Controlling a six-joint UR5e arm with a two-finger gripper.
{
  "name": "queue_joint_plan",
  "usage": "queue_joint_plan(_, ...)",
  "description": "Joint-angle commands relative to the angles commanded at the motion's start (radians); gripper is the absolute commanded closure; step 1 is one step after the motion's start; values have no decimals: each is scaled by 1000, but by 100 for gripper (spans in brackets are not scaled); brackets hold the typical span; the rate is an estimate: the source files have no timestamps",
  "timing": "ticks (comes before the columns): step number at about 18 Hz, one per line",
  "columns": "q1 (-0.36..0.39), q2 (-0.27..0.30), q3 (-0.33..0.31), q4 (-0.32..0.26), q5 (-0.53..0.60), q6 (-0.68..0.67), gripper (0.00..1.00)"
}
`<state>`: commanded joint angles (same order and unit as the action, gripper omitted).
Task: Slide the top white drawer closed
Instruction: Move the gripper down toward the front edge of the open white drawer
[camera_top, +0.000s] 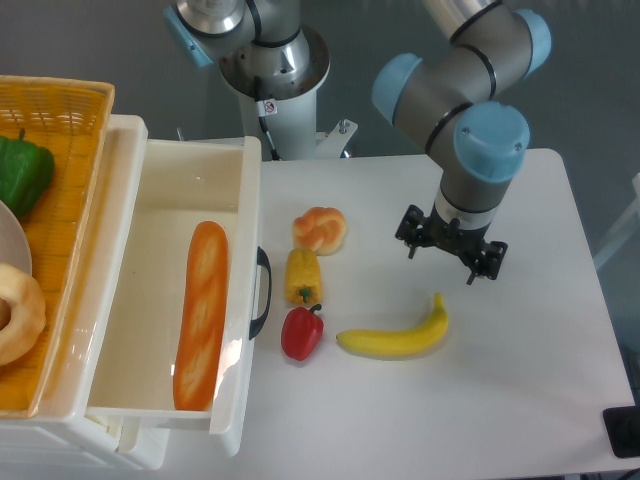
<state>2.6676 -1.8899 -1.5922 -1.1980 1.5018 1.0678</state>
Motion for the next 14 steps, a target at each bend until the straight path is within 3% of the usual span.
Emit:
queue_joint_plan(2,-11,3,1,0,-52,-37,0)
queue_joint_plan(3,-12,11,6,0,-89,-83,8)
queue_joint_plan(7,-43,12,34,0,-218,-280,60)
queue_joint_plan(9,-66,6,37,0,-239,-347,79)
queue_joint_plan(11,-93,0,35,-2,-239,-376,90)
queue_joint_plan(14,-104,-17,35,-55,-267,-417,94)
